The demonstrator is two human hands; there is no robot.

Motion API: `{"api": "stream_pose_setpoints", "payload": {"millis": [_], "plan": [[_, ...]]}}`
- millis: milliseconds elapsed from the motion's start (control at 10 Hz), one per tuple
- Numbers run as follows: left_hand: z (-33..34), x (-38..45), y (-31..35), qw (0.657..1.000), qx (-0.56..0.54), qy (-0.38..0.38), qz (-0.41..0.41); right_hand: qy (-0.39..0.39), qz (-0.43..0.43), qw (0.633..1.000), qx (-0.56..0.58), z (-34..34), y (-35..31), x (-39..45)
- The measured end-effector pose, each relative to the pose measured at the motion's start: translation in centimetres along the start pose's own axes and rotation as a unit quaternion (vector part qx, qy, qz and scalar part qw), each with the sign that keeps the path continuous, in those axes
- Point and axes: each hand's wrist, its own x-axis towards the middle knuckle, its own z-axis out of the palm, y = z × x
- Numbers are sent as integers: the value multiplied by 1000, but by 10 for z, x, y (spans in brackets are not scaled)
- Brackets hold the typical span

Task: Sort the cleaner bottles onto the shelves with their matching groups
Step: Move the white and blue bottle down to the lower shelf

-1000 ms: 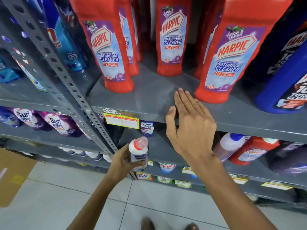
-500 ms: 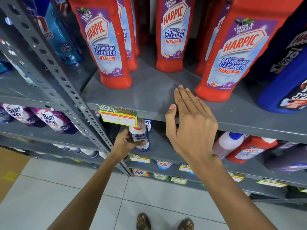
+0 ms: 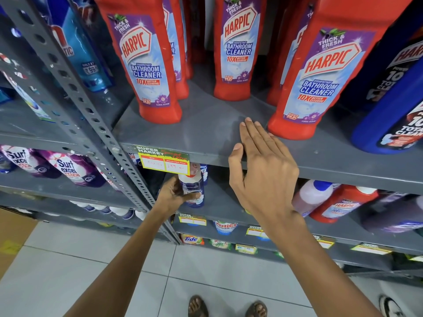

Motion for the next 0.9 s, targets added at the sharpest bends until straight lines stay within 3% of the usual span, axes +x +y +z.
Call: {"api": "stream_pose_setpoints", "payload": {"millis": [500,600,700,800,900], "plan": [[-3,-21,-7,999,-20,-9,32,-5,5,1000,8,-1,-2,0],[0,-39,-17,998,5,47,35,-4,10,1000,28,-1,-2,-1],[13,-70,-44,988,-1,146,45,7,15,992,127,-12,-5,-11],[29,-88,-58,989,-15,141,33,12,12,982,189,-28,-1,-28],[66,-111,-65,997,14,72,28,-3,-12,974,227,-56,20,-62]]}}
